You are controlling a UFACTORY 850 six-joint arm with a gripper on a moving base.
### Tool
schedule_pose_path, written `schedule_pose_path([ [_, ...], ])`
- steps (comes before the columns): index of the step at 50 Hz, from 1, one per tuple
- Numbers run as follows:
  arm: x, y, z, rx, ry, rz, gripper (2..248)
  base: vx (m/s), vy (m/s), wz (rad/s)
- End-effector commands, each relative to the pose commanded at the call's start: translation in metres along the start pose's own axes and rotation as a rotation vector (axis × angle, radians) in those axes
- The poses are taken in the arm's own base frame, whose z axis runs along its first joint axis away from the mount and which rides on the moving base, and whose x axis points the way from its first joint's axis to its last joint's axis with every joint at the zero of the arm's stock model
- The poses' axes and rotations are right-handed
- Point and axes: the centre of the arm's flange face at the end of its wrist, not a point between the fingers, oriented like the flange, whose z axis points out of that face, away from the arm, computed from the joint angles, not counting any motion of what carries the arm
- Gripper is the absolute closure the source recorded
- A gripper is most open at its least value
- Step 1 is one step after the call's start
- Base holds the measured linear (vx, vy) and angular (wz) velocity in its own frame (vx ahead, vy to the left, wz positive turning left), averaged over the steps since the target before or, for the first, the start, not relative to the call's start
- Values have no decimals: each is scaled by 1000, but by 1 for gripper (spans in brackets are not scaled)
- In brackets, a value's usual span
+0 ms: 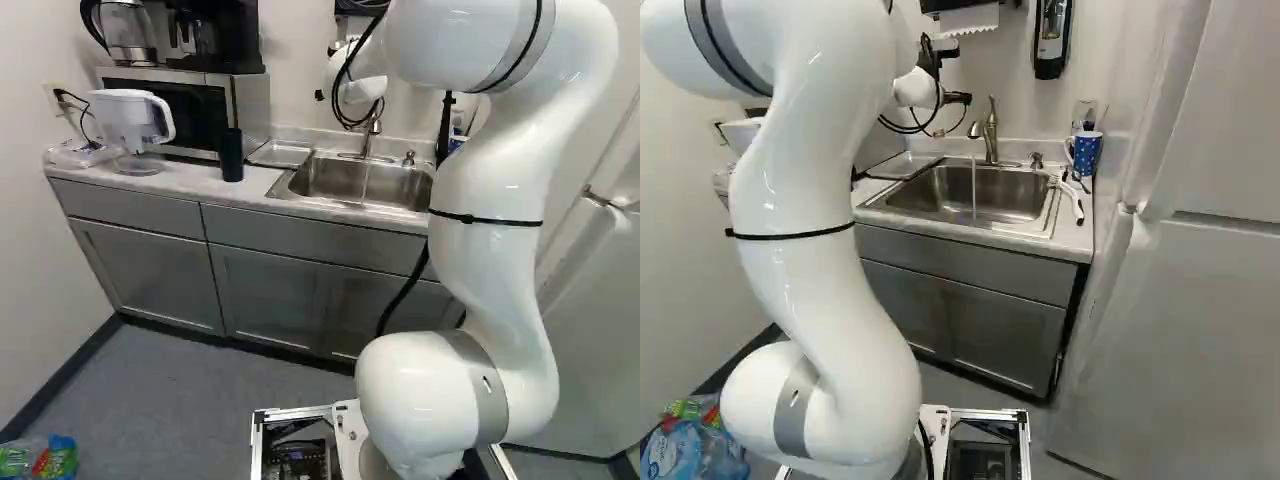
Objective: Rinse the cup and place it in the tray
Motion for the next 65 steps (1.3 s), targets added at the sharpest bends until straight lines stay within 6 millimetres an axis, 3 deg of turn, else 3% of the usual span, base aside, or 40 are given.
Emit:
schedule_pose_path([
  [29, -18, -33, -36, 50, -170, -15, 3, 0, 0, 0],
  [65, -47, -31, -110, 52, -407, -22, 3, 0, 0, 0],
])
